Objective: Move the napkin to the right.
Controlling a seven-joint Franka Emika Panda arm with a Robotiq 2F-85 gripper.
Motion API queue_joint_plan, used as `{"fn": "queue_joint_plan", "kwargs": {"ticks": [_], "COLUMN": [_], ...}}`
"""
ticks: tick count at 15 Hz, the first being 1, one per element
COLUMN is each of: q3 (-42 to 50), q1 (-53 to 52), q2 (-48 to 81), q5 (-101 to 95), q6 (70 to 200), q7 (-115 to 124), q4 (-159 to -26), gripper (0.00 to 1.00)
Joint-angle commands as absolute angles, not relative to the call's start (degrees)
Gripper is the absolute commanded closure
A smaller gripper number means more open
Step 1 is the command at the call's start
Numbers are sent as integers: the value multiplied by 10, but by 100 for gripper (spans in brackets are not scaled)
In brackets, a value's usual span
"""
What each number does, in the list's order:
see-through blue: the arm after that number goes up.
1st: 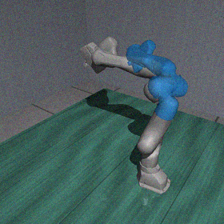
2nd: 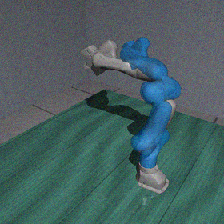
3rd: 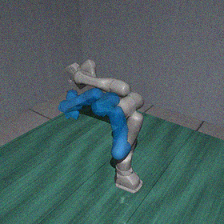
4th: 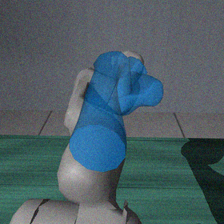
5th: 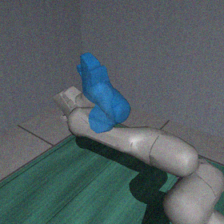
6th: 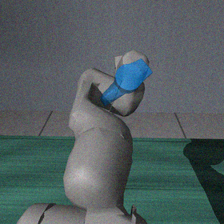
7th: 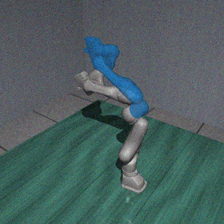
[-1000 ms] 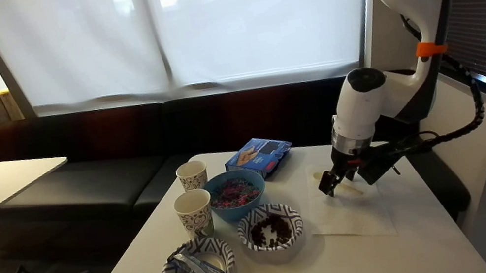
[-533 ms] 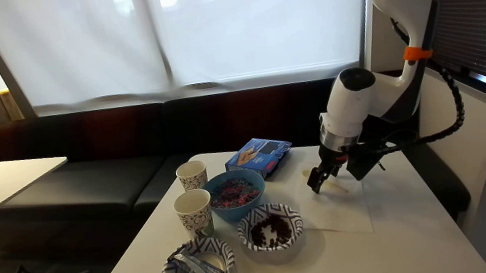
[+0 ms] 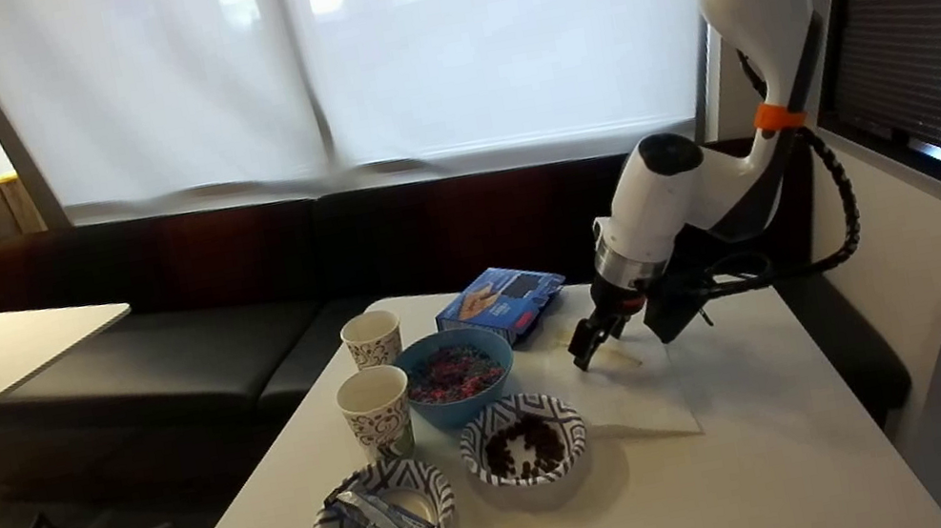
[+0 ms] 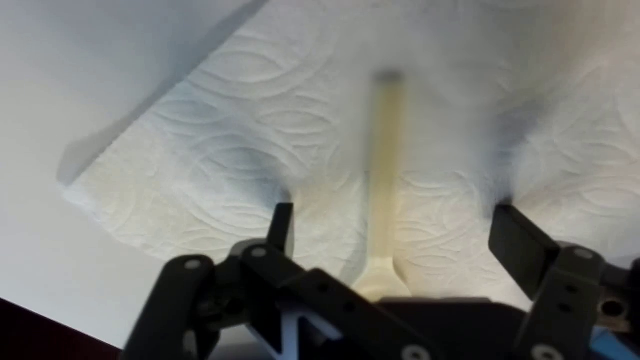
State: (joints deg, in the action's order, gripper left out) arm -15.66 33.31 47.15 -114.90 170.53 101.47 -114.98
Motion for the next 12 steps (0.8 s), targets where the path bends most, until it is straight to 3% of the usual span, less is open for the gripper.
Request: {"fn": "queue_joint_plan", "kwargs": {"ticks": [1, 8, 12], "q3": [-166, -169, -178], "q1": [335, 339, 339], "q2": [505, 524, 465], "q5": [-1179, -1195, -1199], "q6": [1708, 1716, 1714], "q7": [1013, 1010, 1013], "q4": [-1103, -1069, -1124], "gripper": [0, 0, 0]}}
